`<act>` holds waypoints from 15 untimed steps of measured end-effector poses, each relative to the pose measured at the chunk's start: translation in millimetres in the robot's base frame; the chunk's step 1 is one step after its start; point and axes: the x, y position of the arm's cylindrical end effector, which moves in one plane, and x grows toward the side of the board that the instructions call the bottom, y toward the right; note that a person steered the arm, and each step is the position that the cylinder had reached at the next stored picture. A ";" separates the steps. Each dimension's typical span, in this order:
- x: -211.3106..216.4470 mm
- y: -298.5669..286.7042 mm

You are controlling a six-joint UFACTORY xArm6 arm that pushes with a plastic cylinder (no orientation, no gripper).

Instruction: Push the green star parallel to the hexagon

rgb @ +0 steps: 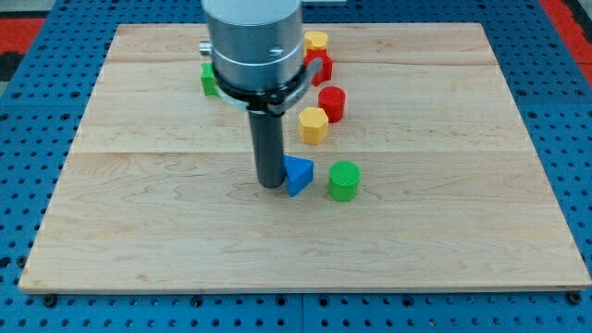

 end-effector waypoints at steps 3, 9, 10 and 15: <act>-82.3 -19.7; -178.8 -65.8; -178.8 -90.5; -212.1 -129.2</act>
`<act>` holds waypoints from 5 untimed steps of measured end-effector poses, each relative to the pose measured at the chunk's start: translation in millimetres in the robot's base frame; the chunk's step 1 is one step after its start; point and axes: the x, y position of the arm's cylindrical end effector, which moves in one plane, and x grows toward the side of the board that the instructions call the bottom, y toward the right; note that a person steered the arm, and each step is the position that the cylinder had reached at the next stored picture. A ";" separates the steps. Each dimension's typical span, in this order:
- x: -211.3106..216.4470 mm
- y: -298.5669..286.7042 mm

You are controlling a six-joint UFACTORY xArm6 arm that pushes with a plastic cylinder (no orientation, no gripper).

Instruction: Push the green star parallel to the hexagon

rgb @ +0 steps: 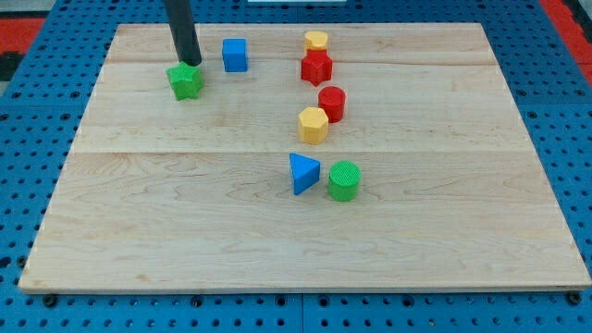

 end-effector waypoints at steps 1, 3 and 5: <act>0.0 0.0; 32.9 0.0; 40.3 -6.4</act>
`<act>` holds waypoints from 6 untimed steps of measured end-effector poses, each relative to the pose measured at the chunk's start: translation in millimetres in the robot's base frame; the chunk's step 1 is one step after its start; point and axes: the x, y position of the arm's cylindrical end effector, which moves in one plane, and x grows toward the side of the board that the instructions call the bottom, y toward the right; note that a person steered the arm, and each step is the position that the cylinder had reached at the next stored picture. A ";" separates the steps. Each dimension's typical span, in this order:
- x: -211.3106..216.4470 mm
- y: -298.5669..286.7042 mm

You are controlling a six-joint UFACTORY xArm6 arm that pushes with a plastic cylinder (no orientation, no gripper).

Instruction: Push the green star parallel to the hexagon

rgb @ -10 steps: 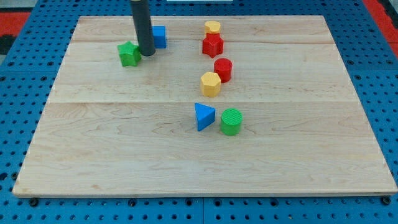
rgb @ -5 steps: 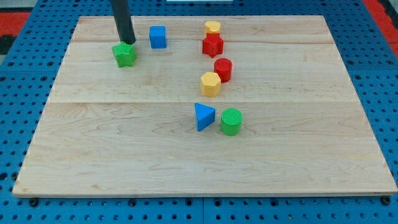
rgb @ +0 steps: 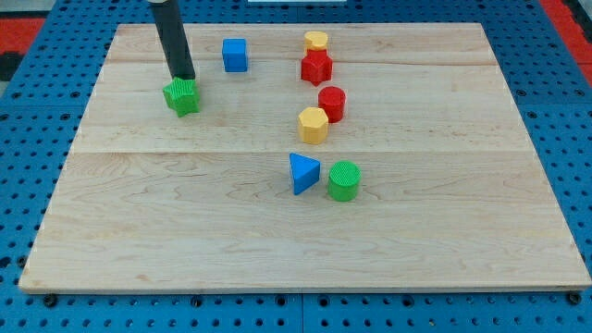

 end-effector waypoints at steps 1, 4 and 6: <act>10.4 -0.1; 51.7 -0.1; 97.6 -0.1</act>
